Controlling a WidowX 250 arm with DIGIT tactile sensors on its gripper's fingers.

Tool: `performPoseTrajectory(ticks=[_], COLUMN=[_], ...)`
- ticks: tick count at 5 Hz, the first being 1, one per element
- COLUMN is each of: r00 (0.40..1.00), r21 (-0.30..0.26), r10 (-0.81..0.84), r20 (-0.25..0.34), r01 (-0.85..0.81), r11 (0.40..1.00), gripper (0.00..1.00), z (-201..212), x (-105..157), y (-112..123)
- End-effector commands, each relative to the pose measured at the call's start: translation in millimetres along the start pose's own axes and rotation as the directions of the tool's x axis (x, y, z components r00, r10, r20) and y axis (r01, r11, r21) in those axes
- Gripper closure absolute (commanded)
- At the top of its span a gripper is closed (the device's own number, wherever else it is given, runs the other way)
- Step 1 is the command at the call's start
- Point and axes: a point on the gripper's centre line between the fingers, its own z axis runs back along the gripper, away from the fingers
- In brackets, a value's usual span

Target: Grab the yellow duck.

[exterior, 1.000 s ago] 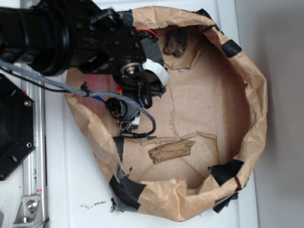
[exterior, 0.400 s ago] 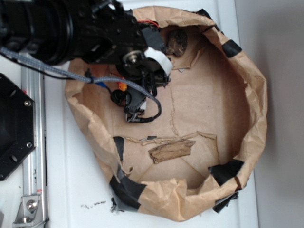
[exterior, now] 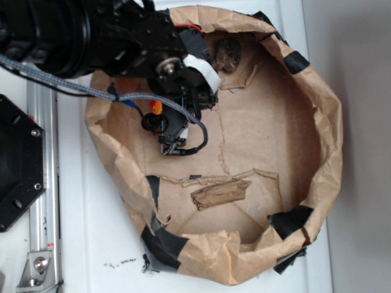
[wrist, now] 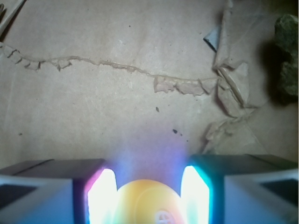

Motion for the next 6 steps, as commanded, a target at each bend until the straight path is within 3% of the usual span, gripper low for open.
performPoseTrajectory(ticks=[1, 3, 4, 5, 6], r00=[1.000, 0.974, 0.972, 0.976, 0.974], r21=[-0.002, 0.056, 0.095, 0.187, 0.171], r10=[-0.018, 0.099, 0.070, 0.062, 0.078], r20=[-0.005, 0.205, 0.226, 0.208, 0.215], r01=[0.018, -0.113, -0.093, -0.102, -0.116], r11=[1.000, 0.992, 0.991, 0.977, 0.978], gripper=[1.00, 1.00, 1.00, 1.00, 1.00], z=[-9, 86, 134, 161, 169], x=[-9, 32, 47, 46, 42], y=[-2, -16, -36, -40, -32])
